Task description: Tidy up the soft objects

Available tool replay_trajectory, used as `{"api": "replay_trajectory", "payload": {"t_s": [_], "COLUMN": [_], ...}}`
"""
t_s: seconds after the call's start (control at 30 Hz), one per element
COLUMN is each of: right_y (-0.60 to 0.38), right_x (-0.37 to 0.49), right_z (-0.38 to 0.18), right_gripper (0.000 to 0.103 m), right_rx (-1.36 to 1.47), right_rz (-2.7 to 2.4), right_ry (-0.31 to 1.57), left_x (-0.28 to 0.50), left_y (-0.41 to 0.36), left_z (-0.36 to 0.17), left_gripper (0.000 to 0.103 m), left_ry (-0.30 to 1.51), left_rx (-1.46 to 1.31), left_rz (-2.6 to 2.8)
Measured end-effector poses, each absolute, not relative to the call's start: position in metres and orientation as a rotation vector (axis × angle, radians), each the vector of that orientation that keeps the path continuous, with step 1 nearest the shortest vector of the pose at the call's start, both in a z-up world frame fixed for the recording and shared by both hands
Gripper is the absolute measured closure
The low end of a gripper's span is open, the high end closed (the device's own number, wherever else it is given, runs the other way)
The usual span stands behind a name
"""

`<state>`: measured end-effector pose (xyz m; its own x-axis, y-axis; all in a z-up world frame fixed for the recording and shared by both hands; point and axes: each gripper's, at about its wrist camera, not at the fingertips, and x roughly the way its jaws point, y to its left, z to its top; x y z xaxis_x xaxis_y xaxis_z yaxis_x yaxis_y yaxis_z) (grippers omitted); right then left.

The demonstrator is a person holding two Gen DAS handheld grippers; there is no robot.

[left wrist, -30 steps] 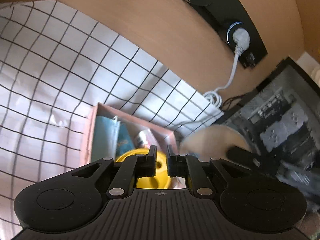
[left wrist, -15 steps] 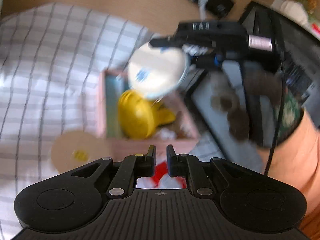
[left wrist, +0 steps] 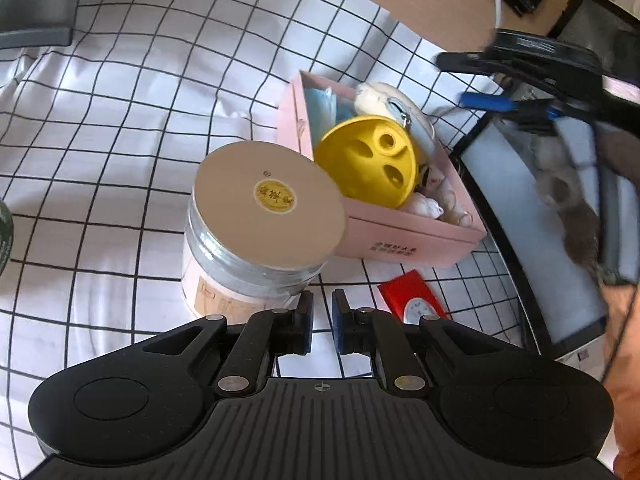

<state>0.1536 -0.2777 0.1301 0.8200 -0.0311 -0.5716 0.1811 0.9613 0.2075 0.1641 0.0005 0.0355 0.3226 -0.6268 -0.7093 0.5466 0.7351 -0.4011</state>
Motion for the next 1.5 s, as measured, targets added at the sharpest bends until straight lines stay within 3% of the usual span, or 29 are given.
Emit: {"api": "replay_trajectory", "payload": {"t_s": [0.1, 0.23, 0.47, 0.67, 0.77, 0.87, 1.07, 1.17, 1.23, 1.33, 1.5], "right_y": [-0.242, -0.214, -0.204, -0.213, -0.218, -0.219, -0.205, -0.205, -0.203, -0.201, -0.2], "right_x": [0.123, 0.073, 0.045, 0.059, 0.056, 0.058, 0.061, 0.058, 0.057, 0.057, 0.045], "right_z": [0.136, 0.12, 0.04, 0.008, 0.001, -0.002, -0.006, -0.005, -0.001, 0.005, 0.013], "right_gripper": [0.019, 0.018, 0.018, 0.018, 0.015, 0.0, 0.0, 0.011, 0.036, 0.049, 0.051], "right_rx": [0.056, -0.086, -0.042, 0.015, 0.037, 0.038, -0.048, -0.063, -0.072, -0.075, -0.055], "right_rz": [-0.17, -0.226, -0.114, -0.123, -0.12, -0.098, -0.086, -0.088, -0.076, -0.078, -0.093], "right_ry": [0.525, 0.474, 0.795, 0.87, 0.884, 0.901, 0.942, 0.923, 0.914, 0.921, 0.937], "left_x": [0.165, 0.168, 0.173, 0.16, 0.154, 0.148, 0.142, 0.141, 0.141, 0.143, 0.143], "left_y": [0.003, 0.011, 0.029, 0.034, 0.035, 0.036, 0.038, 0.042, 0.045, 0.046, 0.043], "left_z": [0.034, 0.033, 0.031, 0.027, 0.024, 0.023, 0.027, 0.03, 0.03, 0.029, 0.029], "left_gripper": [0.092, 0.092, 0.092, 0.092, 0.092, 0.092, 0.092, 0.092, 0.092, 0.092, 0.092], "left_ry": [0.968, 0.963, 0.969, 1.008, 1.024, 1.033, 1.029, 1.023, 1.025, 1.033, 1.032], "left_rx": [-0.102, -0.119, -0.147, -0.132, -0.134, -0.138, -0.145, -0.149, -0.152, -0.159, -0.163], "left_rz": [-0.763, -0.735, -0.64, -0.648, -0.654, -0.656, -0.661, -0.652, -0.643, -0.645, -0.672]}}
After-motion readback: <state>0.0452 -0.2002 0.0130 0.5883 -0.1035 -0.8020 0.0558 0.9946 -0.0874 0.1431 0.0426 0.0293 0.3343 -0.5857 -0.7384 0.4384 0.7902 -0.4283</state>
